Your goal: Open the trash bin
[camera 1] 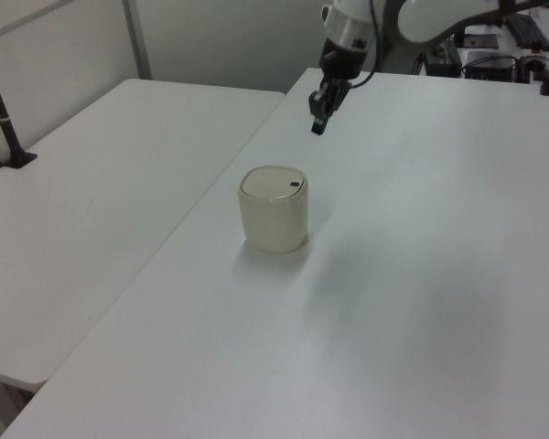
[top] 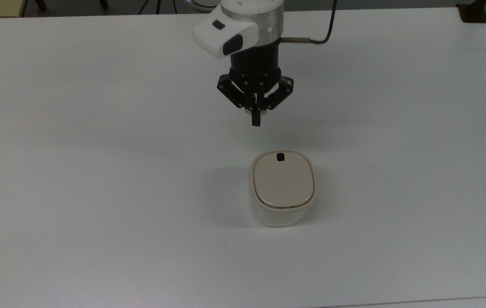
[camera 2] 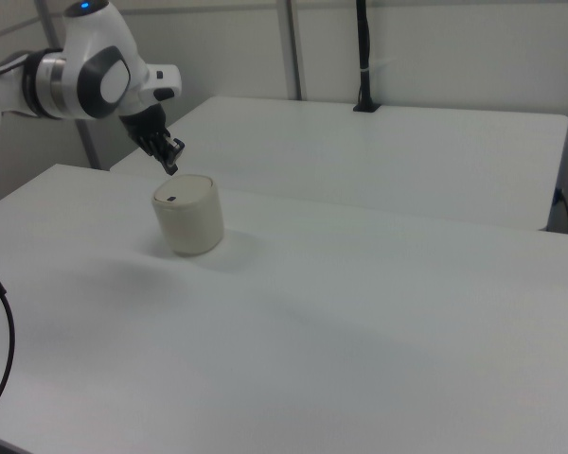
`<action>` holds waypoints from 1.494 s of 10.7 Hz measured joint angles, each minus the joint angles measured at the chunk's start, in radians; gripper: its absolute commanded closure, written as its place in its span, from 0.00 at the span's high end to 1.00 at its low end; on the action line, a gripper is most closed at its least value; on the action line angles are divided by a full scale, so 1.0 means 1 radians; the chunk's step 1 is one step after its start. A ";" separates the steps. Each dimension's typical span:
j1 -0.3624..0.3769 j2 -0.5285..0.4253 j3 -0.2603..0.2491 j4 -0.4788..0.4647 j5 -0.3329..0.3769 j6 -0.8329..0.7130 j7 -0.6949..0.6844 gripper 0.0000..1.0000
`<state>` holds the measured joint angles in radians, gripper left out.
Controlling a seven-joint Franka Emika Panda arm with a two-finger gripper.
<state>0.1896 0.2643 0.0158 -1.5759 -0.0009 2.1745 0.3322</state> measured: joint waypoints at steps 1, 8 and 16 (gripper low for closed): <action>0.000 0.019 0.011 0.000 0.000 0.041 0.037 0.00; 0.031 0.141 0.031 -0.004 0.000 0.216 0.208 0.00; 0.038 0.166 0.032 -0.002 -0.035 0.239 0.223 0.00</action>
<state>0.2272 0.4301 0.0476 -1.5778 -0.0355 2.4131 0.5549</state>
